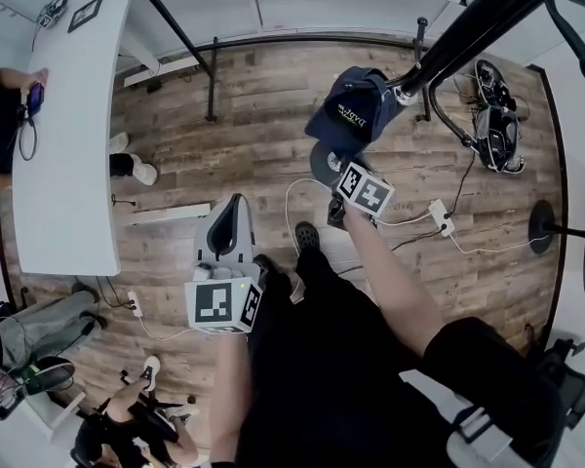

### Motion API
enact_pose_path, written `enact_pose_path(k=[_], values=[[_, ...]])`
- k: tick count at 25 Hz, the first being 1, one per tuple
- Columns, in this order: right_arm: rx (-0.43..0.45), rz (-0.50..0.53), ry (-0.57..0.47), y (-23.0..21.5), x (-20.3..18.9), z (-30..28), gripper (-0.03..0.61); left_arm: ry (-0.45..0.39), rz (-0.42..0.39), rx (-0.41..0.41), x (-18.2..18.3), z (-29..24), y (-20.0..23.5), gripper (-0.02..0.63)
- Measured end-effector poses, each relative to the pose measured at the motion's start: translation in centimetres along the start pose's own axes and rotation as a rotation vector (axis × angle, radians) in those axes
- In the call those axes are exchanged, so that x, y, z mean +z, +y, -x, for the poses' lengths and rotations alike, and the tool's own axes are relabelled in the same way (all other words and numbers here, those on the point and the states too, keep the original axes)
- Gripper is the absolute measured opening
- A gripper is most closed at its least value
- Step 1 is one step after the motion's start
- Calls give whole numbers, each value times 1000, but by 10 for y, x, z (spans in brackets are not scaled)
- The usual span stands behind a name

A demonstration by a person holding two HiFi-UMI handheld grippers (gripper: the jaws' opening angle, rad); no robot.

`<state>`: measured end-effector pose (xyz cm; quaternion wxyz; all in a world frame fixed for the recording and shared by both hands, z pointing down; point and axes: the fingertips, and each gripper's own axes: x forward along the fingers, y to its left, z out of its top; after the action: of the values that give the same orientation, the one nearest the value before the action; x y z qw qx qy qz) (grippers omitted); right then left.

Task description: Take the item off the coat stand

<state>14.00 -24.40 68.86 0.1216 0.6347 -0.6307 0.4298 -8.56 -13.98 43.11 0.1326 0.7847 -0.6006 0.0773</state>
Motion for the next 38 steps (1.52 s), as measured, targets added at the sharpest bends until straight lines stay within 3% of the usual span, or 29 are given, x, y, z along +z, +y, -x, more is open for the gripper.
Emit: enact_pose_path(k=[15, 30, 38], values=[[106, 22, -30, 51, -9, 16, 41, -25, -17, -19, 13, -5, 10, 15], [89, 18, -41, 57, -28, 27, 41, -12, -24, -52, 13, 9, 26, 15], [94, 72, -20, 68, -44, 32, 41, -7, -19, -47, 10, 21, 36, 15]])
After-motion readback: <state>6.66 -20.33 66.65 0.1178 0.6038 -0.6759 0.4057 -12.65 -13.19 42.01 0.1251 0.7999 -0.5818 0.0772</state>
